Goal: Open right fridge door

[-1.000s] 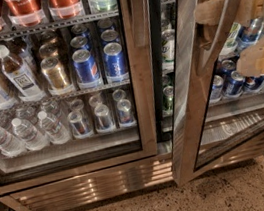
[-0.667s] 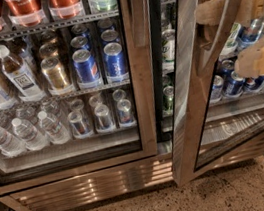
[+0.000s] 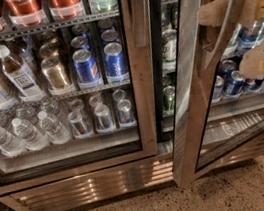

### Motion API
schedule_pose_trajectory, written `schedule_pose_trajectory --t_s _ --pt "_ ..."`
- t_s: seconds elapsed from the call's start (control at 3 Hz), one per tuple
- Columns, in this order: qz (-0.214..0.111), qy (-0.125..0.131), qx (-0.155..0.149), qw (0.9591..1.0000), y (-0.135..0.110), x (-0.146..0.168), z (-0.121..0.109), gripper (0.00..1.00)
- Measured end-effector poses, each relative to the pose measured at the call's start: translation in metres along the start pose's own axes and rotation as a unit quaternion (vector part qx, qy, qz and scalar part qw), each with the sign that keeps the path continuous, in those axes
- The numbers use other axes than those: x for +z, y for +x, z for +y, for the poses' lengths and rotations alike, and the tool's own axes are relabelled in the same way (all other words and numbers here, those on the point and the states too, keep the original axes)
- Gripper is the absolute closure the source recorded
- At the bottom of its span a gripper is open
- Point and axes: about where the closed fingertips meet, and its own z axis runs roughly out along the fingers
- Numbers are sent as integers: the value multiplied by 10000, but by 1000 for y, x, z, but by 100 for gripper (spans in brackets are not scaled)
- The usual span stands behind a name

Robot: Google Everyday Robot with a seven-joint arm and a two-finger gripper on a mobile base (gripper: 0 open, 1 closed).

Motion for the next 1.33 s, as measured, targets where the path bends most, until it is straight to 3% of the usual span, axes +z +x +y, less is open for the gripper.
schedule_pose_trajectory --t_s 0.67,1.0,1.33 --pt "-11 41 49 10000 0 -3 8 0" --pt "95 422 259 9987 16 -58 39 0" --pt "214 1327 606 9891 45 -157 81 0"
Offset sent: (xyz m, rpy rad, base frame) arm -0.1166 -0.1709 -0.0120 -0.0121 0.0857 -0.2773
